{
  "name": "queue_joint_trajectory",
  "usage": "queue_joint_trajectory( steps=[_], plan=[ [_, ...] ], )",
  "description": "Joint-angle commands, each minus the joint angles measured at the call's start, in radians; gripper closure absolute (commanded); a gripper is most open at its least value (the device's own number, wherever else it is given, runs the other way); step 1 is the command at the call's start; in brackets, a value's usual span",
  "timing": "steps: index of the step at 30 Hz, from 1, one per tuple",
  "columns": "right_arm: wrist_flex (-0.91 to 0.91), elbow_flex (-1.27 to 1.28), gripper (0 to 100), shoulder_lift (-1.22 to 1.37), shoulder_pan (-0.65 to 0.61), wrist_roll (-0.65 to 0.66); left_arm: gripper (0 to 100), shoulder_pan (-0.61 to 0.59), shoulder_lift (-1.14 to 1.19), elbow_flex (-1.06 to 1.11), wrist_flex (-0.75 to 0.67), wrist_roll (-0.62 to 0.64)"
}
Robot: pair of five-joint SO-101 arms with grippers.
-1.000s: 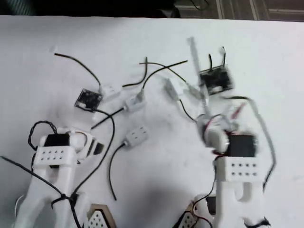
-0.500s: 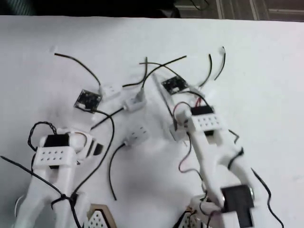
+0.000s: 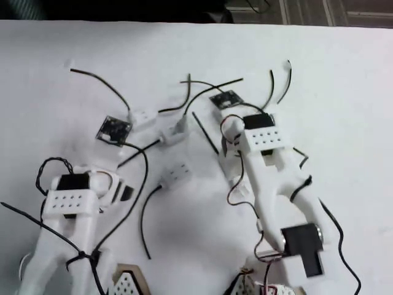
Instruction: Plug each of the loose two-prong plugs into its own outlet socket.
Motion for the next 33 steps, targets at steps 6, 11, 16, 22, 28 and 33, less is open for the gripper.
queue_joint_trajectory(
  steps=[6,11,16,22,28,33],
  plan=[
    [-0.044,-0.048,88.5,0.193,-0.005,0.015,74,-0.007,-0.027,-0.003,-0.012,-0.008],
    [-0.041,-0.063,89.6,0.188,0.008,0.015,74,-0.007,-0.027,-0.003,-0.012,-0.008],
    [0.024,-0.11,89.4,0.147,0.015,0.015,74,-0.007,-0.027,-0.003,-0.012,-0.008],
    [0.022,-0.127,89.3,0.166,0.016,0.015,74,-0.007,-0.028,-0.003,-0.012,-0.008],
    [-0.025,-0.127,89.3,0.234,0.028,0.015,74,-0.007,-0.028,-0.003,-0.011,-0.008],
    [-0.051,-0.127,89.4,0.305,0.047,0.054,74,-0.007,-0.028,-0.003,-0.009,-0.008]
  ],
)
